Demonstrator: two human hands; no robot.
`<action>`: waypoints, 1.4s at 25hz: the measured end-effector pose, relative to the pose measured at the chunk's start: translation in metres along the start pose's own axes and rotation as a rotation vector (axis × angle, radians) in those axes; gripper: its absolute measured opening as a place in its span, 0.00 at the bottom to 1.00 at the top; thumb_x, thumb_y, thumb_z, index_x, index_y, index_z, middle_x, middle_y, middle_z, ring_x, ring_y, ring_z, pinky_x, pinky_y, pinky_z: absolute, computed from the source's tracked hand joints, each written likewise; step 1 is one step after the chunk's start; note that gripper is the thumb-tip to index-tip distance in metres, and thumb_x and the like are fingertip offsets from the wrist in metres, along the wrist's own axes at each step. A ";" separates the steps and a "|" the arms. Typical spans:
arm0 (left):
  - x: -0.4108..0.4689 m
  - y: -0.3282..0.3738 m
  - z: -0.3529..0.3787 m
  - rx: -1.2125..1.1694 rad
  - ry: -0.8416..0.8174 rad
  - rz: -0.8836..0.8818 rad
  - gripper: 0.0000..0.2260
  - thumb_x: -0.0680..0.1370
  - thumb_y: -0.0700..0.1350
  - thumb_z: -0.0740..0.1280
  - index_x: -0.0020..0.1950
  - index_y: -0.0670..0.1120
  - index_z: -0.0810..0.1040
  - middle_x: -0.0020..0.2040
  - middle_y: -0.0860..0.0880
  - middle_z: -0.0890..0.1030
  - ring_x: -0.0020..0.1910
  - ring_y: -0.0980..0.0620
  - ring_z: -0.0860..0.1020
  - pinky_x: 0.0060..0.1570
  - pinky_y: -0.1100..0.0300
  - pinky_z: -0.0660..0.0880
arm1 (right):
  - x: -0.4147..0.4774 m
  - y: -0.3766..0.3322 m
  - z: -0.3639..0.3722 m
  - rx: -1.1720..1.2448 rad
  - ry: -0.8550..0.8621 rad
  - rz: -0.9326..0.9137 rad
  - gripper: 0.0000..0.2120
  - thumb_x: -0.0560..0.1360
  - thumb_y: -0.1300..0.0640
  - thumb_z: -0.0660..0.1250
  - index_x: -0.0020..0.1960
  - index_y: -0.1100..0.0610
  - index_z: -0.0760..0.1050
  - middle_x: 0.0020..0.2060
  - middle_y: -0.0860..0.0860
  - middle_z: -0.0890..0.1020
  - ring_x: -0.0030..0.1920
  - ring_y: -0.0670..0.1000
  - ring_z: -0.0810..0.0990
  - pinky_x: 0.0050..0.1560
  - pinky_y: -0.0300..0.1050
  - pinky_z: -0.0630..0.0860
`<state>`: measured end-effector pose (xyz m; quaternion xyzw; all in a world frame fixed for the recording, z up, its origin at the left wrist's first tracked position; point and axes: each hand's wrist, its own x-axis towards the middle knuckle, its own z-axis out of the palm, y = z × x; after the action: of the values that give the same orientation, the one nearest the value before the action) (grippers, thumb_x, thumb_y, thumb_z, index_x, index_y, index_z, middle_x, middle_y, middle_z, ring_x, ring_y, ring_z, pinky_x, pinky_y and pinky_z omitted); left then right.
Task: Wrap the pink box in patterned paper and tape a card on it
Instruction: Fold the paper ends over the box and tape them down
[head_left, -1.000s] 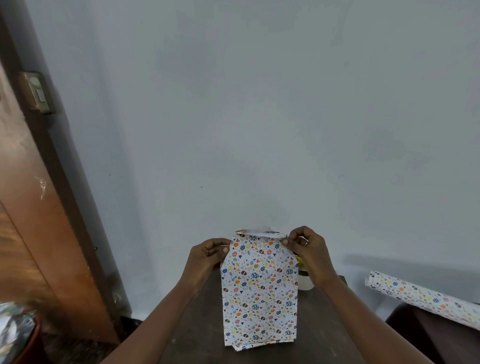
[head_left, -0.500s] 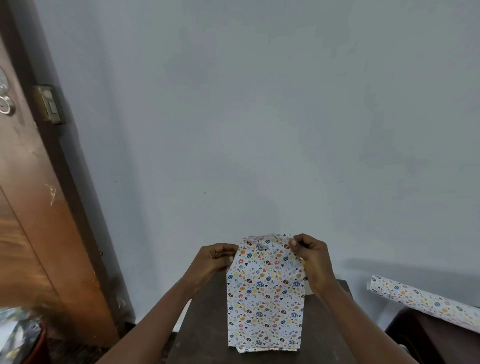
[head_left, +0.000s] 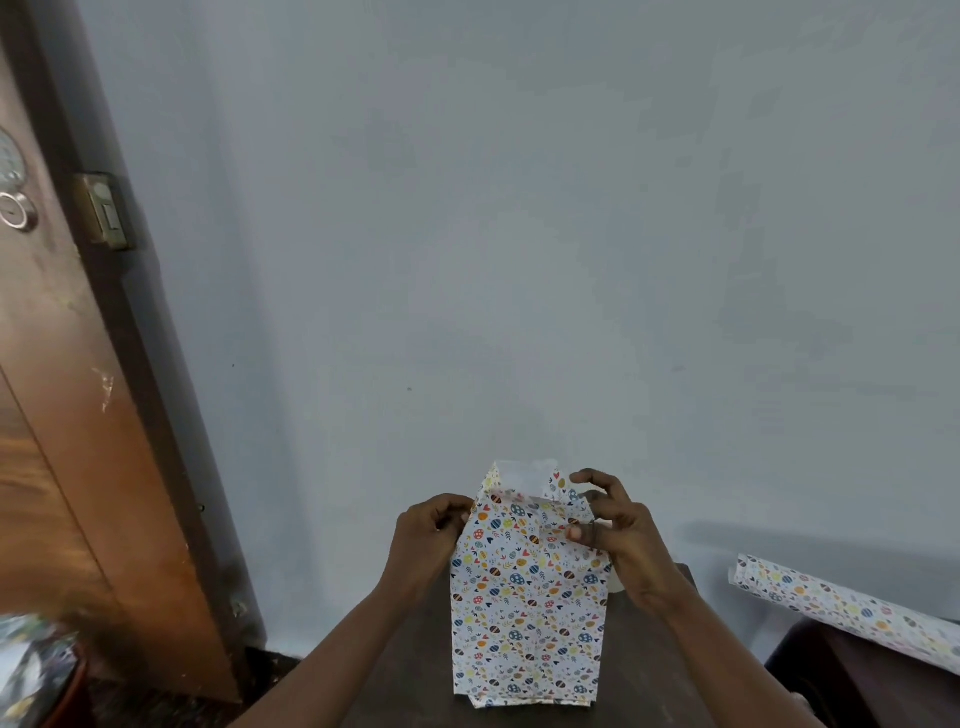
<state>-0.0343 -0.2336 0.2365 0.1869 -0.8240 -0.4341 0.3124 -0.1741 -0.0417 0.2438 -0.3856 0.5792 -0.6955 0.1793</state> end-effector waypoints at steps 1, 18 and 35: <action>0.002 0.002 0.001 -0.002 -0.002 -0.031 0.10 0.77 0.36 0.64 0.51 0.48 0.82 0.42 0.62 0.81 0.42 0.64 0.79 0.41 0.76 0.72 | 0.000 0.000 -0.001 0.080 0.008 0.022 0.27 0.49 0.45 0.83 0.31 0.66 0.79 0.55 0.47 0.77 0.55 0.50 0.77 0.52 0.50 0.78; -0.002 0.021 -0.002 -0.211 0.000 -0.054 0.13 0.80 0.43 0.62 0.34 0.48 0.74 0.25 0.58 0.73 0.24 0.62 0.69 0.28 0.70 0.64 | -0.007 -0.001 0.000 0.290 -0.097 0.028 0.23 0.65 0.41 0.74 0.49 0.60 0.83 0.50 0.59 0.82 0.53 0.59 0.80 0.50 0.50 0.77; -0.023 -0.013 -0.016 -0.380 -0.274 -0.097 0.18 0.63 0.58 0.76 0.48 0.51 0.85 0.59 0.53 0.79 0.56 0.58 0.79 0.52 0.63 0.76 | -0.012 0.013 -0.021 0.027 -0.190 0.140 0.34 0.59 0.39 0.78 0.54 0.63 0.79 0.50 0.58 0.83 0.52 0.57 0.82 0.52 0.50 0.78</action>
<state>-0.0065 -0.2371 0.2243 0.1033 -0.7524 -0.6171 0.2061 -0.1845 -0.0229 0.2267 -0.4059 0.5757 -0.6493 0.2868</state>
